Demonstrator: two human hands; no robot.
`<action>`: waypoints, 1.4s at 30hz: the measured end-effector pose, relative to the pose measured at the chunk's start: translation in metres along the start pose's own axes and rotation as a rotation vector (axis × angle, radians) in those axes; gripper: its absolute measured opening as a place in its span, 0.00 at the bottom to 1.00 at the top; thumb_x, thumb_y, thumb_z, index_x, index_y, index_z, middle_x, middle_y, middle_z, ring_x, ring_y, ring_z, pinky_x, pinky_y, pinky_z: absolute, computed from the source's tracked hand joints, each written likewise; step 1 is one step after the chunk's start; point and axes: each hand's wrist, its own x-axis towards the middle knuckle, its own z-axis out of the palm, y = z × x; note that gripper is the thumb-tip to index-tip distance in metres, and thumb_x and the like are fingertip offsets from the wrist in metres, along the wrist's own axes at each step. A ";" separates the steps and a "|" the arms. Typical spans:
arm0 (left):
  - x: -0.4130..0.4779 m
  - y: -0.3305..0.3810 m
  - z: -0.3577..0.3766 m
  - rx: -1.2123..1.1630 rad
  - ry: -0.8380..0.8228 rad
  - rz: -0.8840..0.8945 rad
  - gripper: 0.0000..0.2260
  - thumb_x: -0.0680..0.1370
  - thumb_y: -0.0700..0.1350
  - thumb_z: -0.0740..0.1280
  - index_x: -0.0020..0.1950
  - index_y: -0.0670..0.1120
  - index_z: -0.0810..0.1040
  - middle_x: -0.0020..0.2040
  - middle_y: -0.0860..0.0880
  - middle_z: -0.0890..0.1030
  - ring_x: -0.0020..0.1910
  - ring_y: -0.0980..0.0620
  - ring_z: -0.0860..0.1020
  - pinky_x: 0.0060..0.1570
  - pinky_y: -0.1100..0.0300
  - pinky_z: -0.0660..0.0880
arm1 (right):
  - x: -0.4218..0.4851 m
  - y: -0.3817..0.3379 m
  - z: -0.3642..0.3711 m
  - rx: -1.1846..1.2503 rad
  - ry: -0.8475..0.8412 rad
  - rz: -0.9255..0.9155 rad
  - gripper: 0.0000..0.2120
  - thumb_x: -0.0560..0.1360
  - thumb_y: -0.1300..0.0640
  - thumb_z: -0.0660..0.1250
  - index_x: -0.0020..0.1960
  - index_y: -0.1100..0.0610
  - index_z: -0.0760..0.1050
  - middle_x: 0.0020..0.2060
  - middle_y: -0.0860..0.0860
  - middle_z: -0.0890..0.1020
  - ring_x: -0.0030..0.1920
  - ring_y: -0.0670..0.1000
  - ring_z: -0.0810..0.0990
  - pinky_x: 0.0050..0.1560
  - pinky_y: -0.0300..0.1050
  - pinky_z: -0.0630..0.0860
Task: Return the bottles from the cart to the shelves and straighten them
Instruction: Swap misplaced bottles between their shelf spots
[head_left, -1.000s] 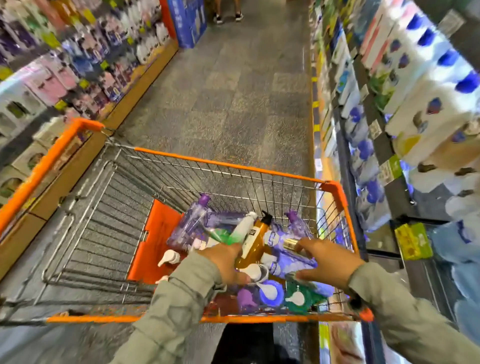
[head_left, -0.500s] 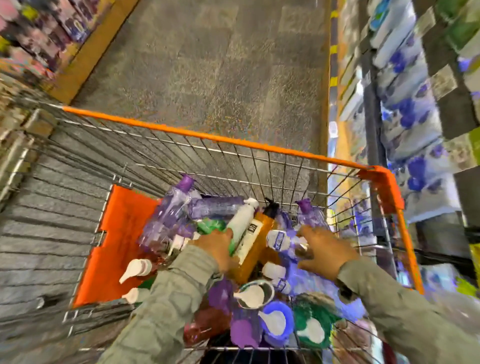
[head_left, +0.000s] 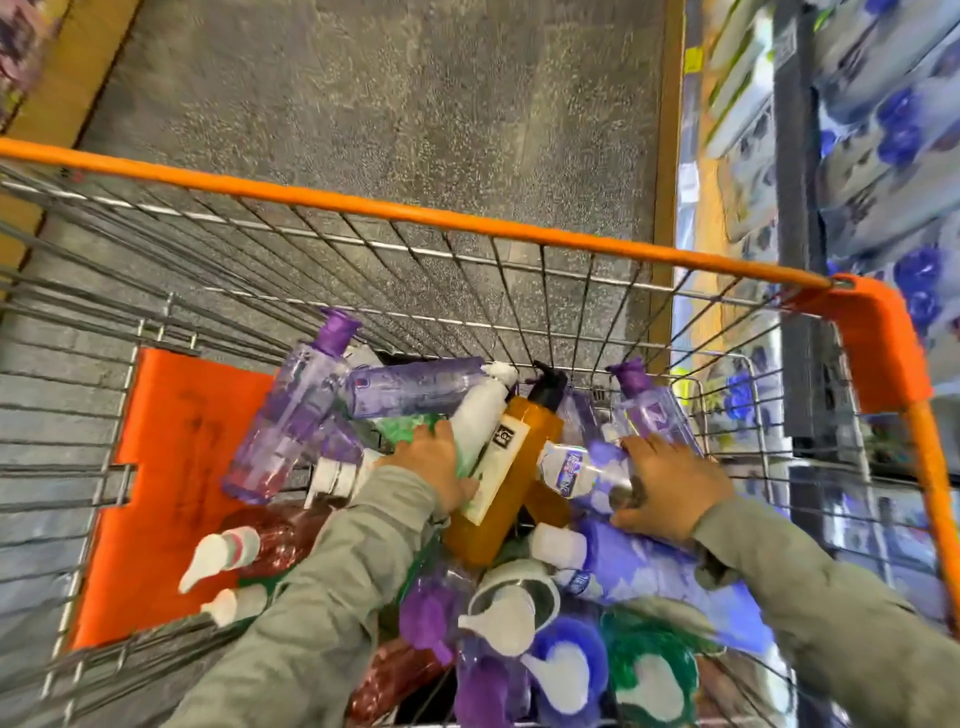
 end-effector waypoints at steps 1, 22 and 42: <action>0.005 0.000 0.002 -0.034 0.009 -0.004 0.34 0.76 0.56 0.66 0.74 0.44 0.52 0.73 0.41 0.60 0.69 0.38 0.65 0.68 0.42 0.65 | 0.001 0.001 0.000 0.013 -0.009 0.001 0.41 0.70 0.40 0.69 0.74 0.54 0.54 0.70 0.54 0.65 0.70 0.57 0.65 0.65 0.50 0.68; 0.029 -0.011 0.035 -0.581 0.179 -0.056 0.31 0.67 0.46 0.77 0.61 0.50 0.60 0.55 0.45 0.74 0.52 0.42 0.77 0.56 0.47 0.76 | 0.010 0.016 0.008 0.200 0.097 0.063 0.33 0.59 0.40 0.77 0.58 0.52 0.73 0.52 0.51 0.81 0.51 0.53 0.80 0.46 0.41 0.74; -0.080 -0.003 0.001 -0.684 0.599 0.155 0.32 0.62 0.45 0.77 0.63 0.45 0.69 0.54 0.44 0.73 0.53 0.44 0.73 0.49 0.56 0.71 | -0.088 -0.007 -0.002 0.732 0.594 -0.268 0.50 0.50 0.32 0.77 0.67 0.54 0.73 0.46 0.48 0.85 0.47 0.49 0.83 0.51 0.49 0.78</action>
